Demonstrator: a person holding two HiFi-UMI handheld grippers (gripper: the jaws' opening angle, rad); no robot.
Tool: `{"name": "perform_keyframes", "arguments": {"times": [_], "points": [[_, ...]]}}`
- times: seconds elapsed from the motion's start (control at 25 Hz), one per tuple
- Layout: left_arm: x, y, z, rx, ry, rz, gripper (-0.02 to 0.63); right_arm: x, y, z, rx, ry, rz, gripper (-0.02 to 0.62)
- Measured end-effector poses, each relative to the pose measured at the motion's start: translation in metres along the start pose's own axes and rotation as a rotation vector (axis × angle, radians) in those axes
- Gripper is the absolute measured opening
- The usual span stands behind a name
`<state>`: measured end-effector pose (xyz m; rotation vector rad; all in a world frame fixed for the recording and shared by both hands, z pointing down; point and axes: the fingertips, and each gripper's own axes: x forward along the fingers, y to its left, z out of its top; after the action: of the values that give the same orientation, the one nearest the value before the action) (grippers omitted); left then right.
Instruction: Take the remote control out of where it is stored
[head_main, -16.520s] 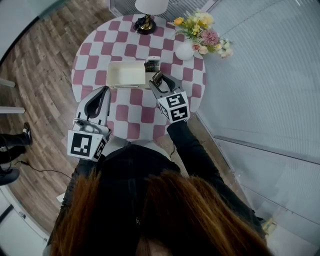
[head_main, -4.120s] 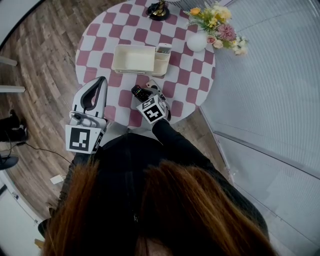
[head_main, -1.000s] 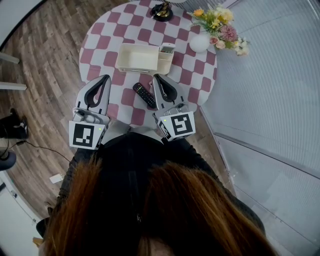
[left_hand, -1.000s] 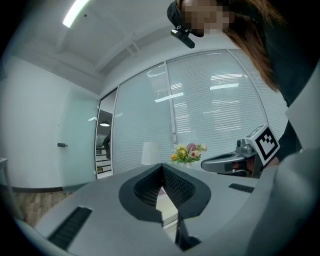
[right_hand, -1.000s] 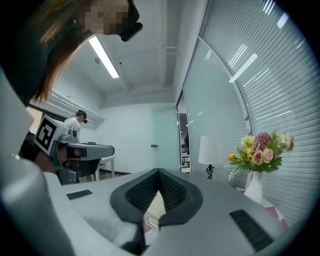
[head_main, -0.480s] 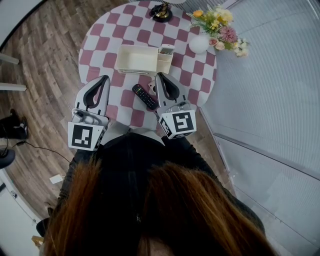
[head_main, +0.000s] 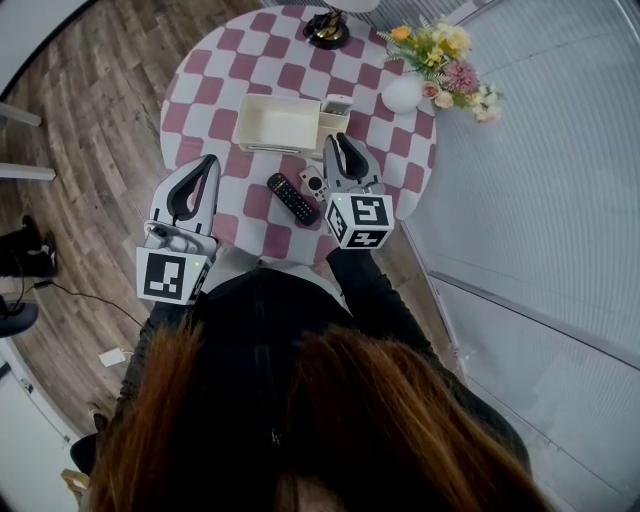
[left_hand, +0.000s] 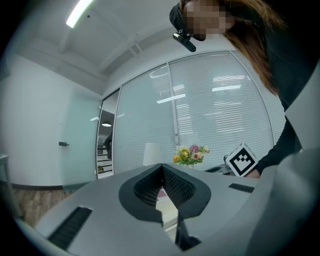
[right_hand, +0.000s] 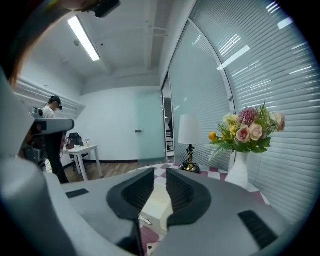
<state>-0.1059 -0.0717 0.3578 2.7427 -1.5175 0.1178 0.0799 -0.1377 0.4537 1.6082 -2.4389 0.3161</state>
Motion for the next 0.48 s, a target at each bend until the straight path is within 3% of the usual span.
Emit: {"name": "perform_keyframes", "arguments": {"times": [0.16,0.48], "points": [[0.000,0.003,0.003,0.001,0.008,0.006,0.009,0.021,-0.017,-0.016,0.021,0.050,-0.051,0.185],[-0.004,0.007,-0.002,-0.001,0.018,0.031,0.009,0.040,-0.037,-0.043,0.025,0.109,-0.122,0.219]]}}
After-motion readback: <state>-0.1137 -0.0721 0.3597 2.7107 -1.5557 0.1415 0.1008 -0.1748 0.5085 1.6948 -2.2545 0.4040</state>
